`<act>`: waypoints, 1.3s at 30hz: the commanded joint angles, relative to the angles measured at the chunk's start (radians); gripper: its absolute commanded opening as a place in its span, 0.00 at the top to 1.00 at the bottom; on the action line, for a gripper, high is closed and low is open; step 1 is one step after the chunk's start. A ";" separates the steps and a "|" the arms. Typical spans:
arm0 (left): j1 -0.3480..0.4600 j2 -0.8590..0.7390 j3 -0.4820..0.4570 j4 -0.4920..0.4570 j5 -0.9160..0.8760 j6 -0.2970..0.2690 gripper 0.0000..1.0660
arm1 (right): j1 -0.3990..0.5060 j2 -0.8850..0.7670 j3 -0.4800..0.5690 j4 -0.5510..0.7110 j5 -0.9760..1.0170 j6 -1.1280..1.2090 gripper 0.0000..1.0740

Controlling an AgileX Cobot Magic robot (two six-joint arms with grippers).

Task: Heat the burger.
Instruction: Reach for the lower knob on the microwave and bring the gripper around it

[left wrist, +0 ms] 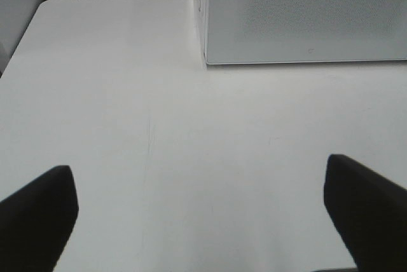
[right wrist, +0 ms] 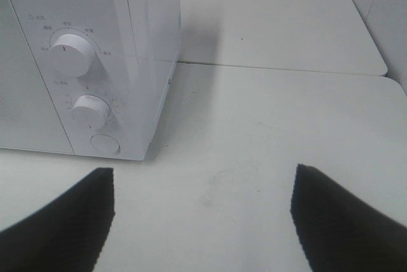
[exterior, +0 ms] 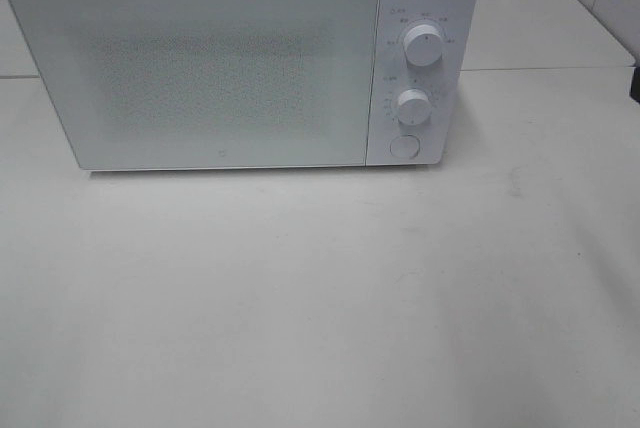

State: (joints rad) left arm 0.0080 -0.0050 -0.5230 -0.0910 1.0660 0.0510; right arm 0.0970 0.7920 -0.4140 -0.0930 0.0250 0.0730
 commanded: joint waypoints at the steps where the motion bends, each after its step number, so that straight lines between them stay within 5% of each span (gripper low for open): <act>1: 0.004 -0.025 0.000 -0.006 -0.004 -0.006 0.08 | 0.000 0.046 0.001 0.003 -0.074 0.011 0.29; 19: 0.004 -0.025 0.000 -0.006 -0.004 -0.006 0.08 | 0.022 0.382 0.017 0.035 -0.474 0.072 0.29; 33: 0.004 -0.025 0.000 -0.006 -0.004 -0.006 0.08 | 0.375 0.612 0.088 0.650 -0.944 -0.400 0.29; 39: 0.004 -0.025 0.000 -0.006 -0.004 -0.006 0.08 | 0.478 0.681 0.088 0.793 -1.093 -0.424 0.29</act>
State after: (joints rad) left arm 0.0080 -0.0050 -0.5230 -0.0910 1.0660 0.0510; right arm 0.5530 1.4620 -0.3260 0.6680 -1.0110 -0.3320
